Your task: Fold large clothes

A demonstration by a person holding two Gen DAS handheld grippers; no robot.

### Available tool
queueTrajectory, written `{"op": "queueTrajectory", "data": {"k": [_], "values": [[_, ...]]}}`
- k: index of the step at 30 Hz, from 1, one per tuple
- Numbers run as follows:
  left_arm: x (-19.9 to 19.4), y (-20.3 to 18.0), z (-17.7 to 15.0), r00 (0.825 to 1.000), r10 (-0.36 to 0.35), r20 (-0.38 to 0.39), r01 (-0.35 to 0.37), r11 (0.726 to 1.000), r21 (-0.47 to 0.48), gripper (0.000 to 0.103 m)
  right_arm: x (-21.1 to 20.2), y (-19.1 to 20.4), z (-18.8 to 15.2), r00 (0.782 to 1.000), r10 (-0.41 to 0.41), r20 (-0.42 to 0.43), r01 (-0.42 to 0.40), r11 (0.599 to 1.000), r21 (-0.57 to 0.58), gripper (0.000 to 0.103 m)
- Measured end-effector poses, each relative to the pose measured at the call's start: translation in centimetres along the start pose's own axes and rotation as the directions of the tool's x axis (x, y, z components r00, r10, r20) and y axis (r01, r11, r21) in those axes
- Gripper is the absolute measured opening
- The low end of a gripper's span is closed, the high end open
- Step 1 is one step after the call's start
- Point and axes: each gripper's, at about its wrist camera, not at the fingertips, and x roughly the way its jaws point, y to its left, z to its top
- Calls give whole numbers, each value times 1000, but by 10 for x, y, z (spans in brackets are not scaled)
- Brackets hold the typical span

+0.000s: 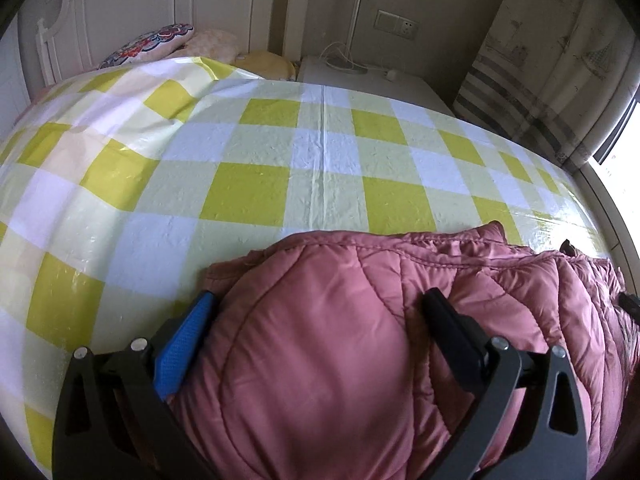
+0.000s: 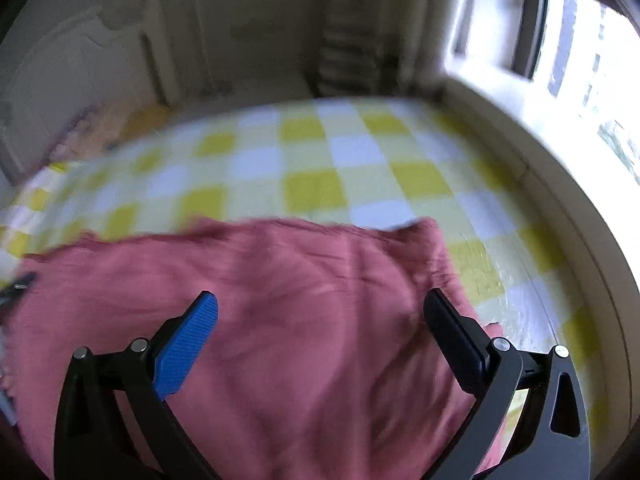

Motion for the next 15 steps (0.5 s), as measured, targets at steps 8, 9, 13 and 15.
{"op": "queueTrajectory", "data": {"k": [8, 9, 13, 15], "values": [[1, -5, -1, 1000, 0, 2, 0, 1000, 0, 101, 18, 98, -45, 998, 50, -42, -61, 942, -331, 98], [1, -5, -1, 1000, 1, 3, -1, 1000, -1, 101, 19, 94, -44, 997, 66, -46, -77, 949, -306, 98], [0, -5, -1, 1000, 2, 3, -2, 1000, -2, 101, 1, 67, -39, 997, 73, -29, -77, 979, -187, 98], [-1, -6, -1, 1000, 2, 3, -2, 1000, -2, 101, -31, 42, -49, 993, 109, 45, -103, 987, -121, 98]]}}
